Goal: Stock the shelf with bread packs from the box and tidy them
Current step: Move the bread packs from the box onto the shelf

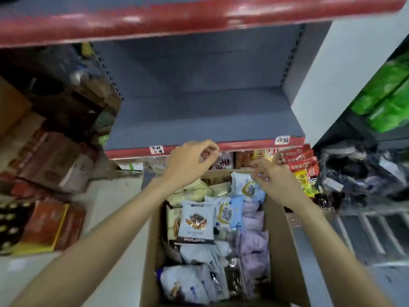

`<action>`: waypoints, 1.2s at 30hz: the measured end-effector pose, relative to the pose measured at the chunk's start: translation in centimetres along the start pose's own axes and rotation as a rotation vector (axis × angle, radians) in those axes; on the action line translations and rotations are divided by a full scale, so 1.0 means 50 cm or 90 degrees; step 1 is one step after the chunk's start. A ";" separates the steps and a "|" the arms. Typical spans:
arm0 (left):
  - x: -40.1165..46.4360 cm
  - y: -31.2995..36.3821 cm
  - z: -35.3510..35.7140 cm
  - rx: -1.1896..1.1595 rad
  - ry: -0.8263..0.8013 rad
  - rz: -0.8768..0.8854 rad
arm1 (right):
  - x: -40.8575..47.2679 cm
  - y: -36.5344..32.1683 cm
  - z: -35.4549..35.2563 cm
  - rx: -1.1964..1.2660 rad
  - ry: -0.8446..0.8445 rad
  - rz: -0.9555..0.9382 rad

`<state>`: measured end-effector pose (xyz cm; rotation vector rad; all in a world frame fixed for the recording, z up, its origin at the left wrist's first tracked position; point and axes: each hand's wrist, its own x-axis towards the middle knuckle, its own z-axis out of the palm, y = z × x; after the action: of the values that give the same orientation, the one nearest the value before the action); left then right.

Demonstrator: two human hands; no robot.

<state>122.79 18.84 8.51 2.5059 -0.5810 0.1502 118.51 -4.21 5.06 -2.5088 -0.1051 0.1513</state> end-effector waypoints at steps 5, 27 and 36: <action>-0.084 -0.123 0.189 0.048 -0.303 -0.192 | -0.027 0.149 0.140 0.025 -0.194 0.158; -0.031 -0.237 0.592 0.350 -0.511 -0.075 | 0.223 0.366 0.355 -0.437 0.008 -0.030; -0.009 -0.247 0.588 0.243 -0.596 -0.111 | 0.252 0.362 0.337 -0.513 -0.208 0.032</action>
<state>127.28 12.26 -22.39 2.8891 -0.7178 -1.1249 129.47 -7.65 -20.19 -3.2629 -0.2824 0.6514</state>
